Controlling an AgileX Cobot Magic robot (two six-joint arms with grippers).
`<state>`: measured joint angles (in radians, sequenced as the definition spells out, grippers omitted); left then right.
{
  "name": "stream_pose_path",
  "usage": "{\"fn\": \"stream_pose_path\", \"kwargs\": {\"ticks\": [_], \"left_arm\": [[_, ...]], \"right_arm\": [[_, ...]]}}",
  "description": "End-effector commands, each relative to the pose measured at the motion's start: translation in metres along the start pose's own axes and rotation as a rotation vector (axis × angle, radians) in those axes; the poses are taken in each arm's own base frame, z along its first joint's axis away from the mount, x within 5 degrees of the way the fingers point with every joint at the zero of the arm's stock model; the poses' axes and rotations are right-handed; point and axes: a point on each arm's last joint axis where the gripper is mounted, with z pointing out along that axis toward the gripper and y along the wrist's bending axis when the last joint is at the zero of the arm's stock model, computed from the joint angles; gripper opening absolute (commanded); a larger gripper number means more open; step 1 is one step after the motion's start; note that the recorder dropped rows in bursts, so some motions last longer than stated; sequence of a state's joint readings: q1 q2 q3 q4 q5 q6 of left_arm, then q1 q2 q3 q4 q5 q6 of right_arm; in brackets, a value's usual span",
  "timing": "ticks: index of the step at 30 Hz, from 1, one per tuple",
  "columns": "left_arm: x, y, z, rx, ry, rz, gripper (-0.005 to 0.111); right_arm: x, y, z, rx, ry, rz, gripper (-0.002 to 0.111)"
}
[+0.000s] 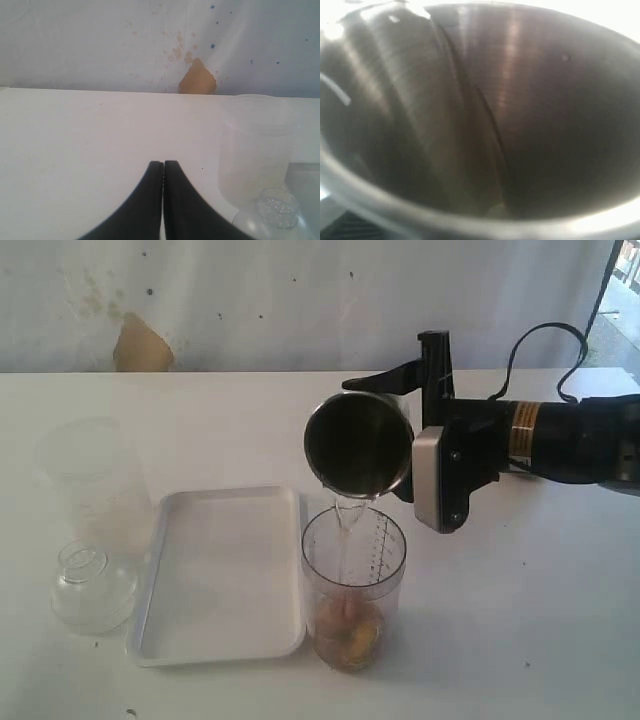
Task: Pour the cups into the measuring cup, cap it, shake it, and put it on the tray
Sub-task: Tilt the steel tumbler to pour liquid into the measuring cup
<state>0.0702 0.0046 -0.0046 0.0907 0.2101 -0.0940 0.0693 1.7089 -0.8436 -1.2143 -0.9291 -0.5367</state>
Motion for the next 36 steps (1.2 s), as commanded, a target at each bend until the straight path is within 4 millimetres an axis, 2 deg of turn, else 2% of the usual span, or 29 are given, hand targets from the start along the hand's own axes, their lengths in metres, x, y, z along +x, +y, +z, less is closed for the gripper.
{"fn": "stream_pose_path", "kwargs": {"ticks": [1, 27, 36], "left_arm": [[0.0006, -0.0002, 0.0000, 0.004, -0.008, -0.003, 0.001], [0.0006, -0.0002, 0.0000, 0.004, -0.008, -0.003, 0.001], [0.0006, -0.0002, 0.0000, 0.004, -0.008, -0.003, 0.001]], "right_arm": [[-0.0018, -0.0071, -0.0016, 0.026, 0.002, -0.054, 0.000], [-0.0024, -0.0135, -0.0019, 0.042, 0.001, -0.135, 0.000], [-0.0039, -0.0144, -0.0020, 0.050, -0.022, 0.144, 0.000]]}}
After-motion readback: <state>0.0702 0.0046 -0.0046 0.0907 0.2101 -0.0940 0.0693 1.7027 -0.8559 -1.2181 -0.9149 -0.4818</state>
